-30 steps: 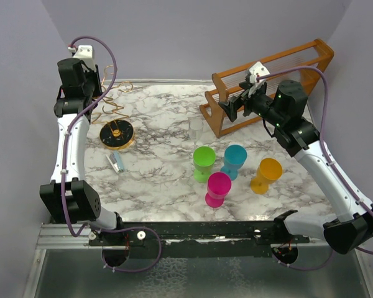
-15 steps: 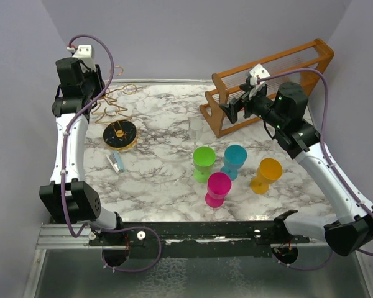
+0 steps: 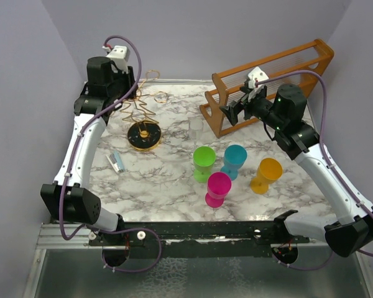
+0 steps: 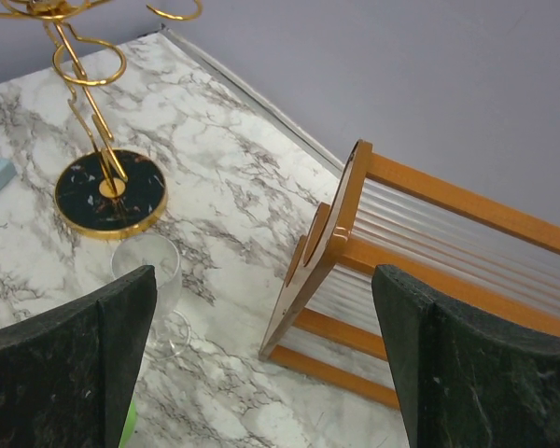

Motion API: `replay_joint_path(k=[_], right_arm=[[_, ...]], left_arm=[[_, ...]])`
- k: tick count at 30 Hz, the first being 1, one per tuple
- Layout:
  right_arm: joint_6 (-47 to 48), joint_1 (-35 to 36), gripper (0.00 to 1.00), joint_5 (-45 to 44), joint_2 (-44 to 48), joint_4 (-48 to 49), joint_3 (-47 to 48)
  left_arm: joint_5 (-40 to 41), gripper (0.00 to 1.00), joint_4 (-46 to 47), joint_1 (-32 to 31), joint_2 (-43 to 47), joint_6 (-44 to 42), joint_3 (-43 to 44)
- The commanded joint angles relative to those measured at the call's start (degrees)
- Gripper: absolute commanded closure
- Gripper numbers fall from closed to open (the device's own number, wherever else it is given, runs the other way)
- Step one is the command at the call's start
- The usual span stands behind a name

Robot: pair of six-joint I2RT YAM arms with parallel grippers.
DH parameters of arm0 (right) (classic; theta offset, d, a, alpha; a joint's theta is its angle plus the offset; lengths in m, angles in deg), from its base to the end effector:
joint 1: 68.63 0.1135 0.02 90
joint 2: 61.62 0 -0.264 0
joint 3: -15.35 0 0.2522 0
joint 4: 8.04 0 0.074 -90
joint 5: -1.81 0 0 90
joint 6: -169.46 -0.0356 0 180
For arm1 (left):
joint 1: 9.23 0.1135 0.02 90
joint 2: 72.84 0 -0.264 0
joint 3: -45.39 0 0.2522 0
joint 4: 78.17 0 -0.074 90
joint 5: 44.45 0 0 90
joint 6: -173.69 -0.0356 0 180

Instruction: Place the wine glass upside down on the wine glass rack

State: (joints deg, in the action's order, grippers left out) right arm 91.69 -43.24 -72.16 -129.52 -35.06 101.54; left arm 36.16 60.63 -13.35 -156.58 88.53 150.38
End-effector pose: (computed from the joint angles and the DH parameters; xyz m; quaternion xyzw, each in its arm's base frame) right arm 0.2371 0.1234 0.4208 -0.3282 0.6820 0.1790 0.6285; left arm 0.3276 -0.0294 0.4301 0.0418 0.8164 -0.1115 0.5650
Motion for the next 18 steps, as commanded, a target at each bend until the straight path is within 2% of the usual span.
replay_joint_path(k=[1,7,13,18], right_arm=[[3.79,-0.16,0.02,1.88,1.43,-0.42,-0.2],[7.4,-0.16,0.02,4.17,1.46,-4.94,1.03],[10.71,-0.16,0.03,6.41,1.05,-11.38,3.32],[12.89,-0.16,0.09,10.73,-0.45,-16.41,5.12]], left_arm=[[-1.17,1.0,5.55,-3.92,3.53,2.72,1.15],[-2.99,1.0,5.94,-4.81,4.29,3.95,-0.33],[-2.3,1.0,6.57,-5.42,4.78,1.3,-2.78],[-4.98,0.84,8.77,-5.55,5.6,-0.54,-5.32]])
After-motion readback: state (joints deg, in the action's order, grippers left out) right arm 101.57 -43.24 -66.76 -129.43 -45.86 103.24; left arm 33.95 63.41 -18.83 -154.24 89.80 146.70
